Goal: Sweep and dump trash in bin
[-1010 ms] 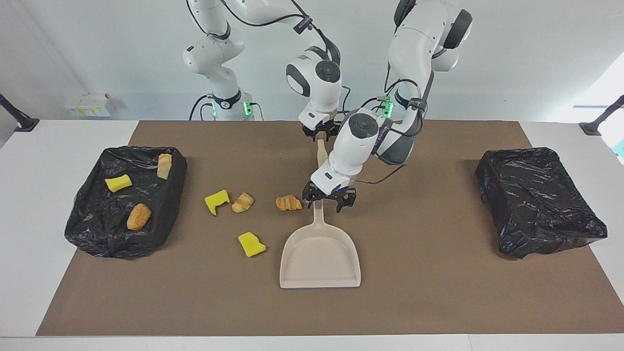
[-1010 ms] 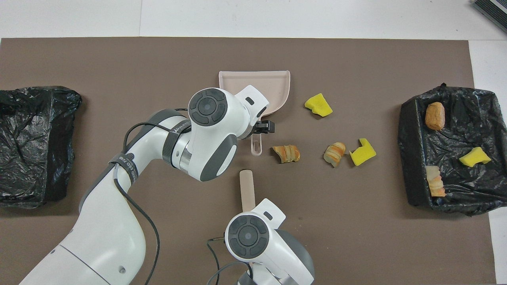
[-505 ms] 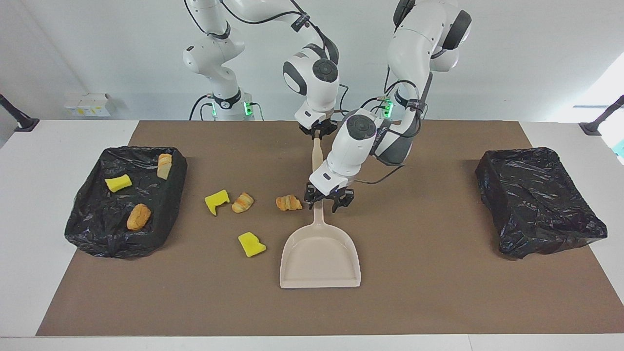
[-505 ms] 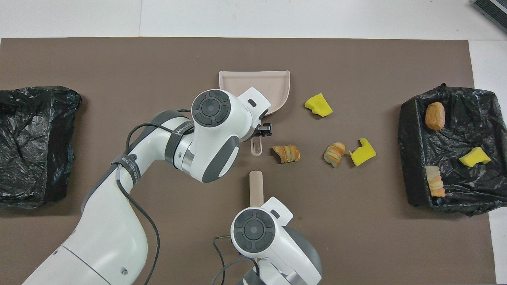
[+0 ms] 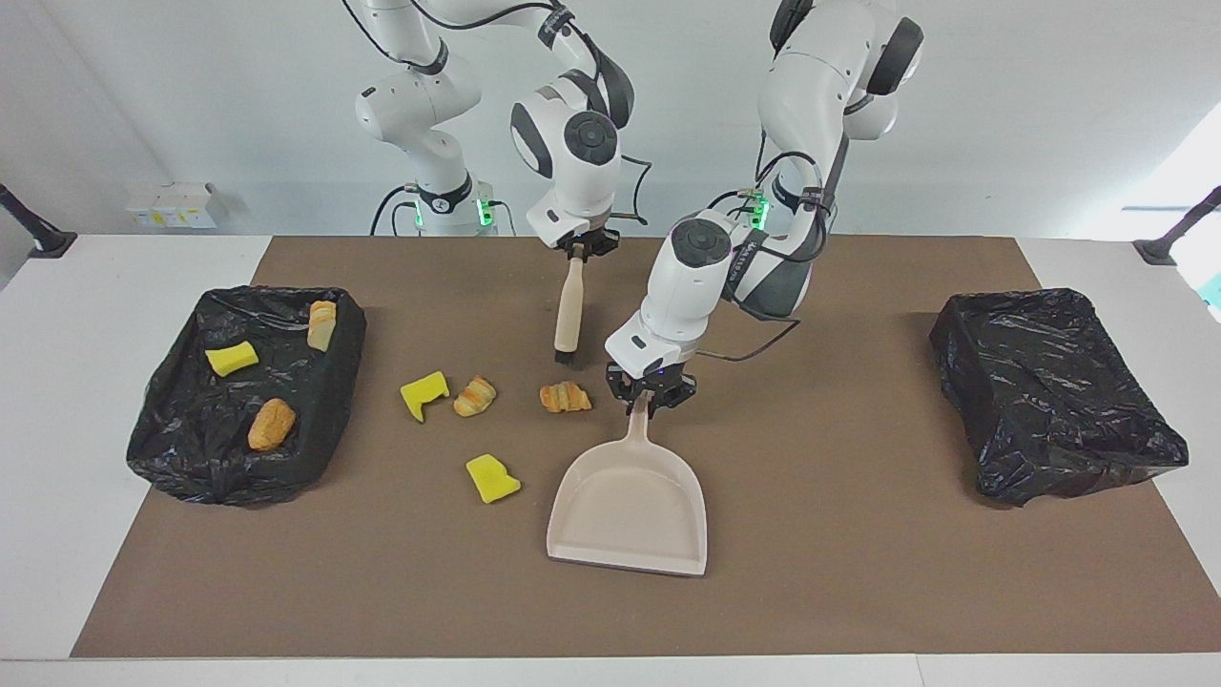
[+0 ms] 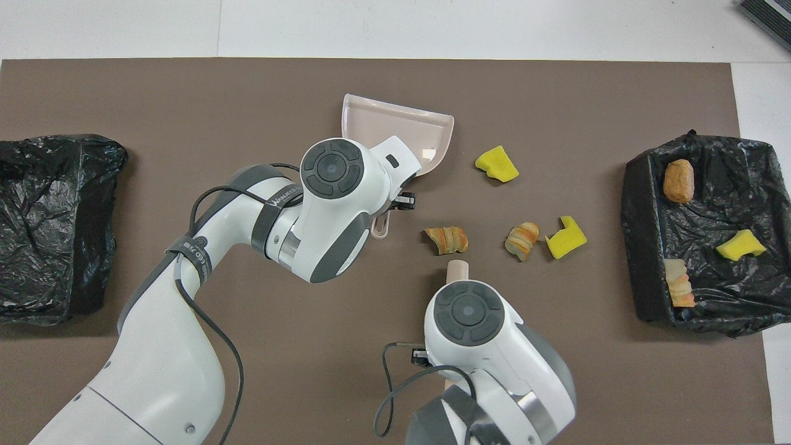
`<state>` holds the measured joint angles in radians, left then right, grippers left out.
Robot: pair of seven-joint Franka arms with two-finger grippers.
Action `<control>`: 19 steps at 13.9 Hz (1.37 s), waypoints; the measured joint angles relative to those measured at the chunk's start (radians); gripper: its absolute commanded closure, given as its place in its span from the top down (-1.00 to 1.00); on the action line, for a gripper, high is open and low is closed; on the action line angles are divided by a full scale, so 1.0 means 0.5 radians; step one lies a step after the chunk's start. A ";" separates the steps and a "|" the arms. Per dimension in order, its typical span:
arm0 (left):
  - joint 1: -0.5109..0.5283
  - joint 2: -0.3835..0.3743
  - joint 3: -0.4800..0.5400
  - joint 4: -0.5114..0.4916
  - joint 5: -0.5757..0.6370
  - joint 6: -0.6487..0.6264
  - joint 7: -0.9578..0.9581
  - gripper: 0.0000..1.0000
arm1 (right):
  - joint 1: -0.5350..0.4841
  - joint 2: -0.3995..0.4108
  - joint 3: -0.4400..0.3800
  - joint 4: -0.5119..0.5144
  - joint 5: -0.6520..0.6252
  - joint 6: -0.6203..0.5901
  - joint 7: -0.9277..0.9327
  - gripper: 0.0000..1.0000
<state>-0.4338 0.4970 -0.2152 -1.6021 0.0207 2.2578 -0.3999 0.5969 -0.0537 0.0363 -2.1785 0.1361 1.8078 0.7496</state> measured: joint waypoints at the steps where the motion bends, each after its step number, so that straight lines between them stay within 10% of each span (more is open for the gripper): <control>1: 0.018 -0.017 0.008 0.004 0.001 -0.046 0.127 -1.00 | -0.062 -0.022 -0.005 0.000 -0.009 -0.039 0.000 -1.00; 12: 0.491 -0.371 0.032 0.007 -0.017 -0.873 1.228 -1.00 | -0.778 0.025 -0.021 -0.038 -0.697 -0.109 -0.229 -1.00; 19: 0.562 -0.546 0.003 -0.232 -0.028 -1.109 2.129 -1.00 | -0.825 0.091 0.017 -0.139 -0.712 0.171 -0.757 -1.00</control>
<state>-0.1530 0.2241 -0.2138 -1.7182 0.0068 1.7032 0.6645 0.1845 -0.0081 0.0449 -2.2483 -0.2201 1.8933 0.3711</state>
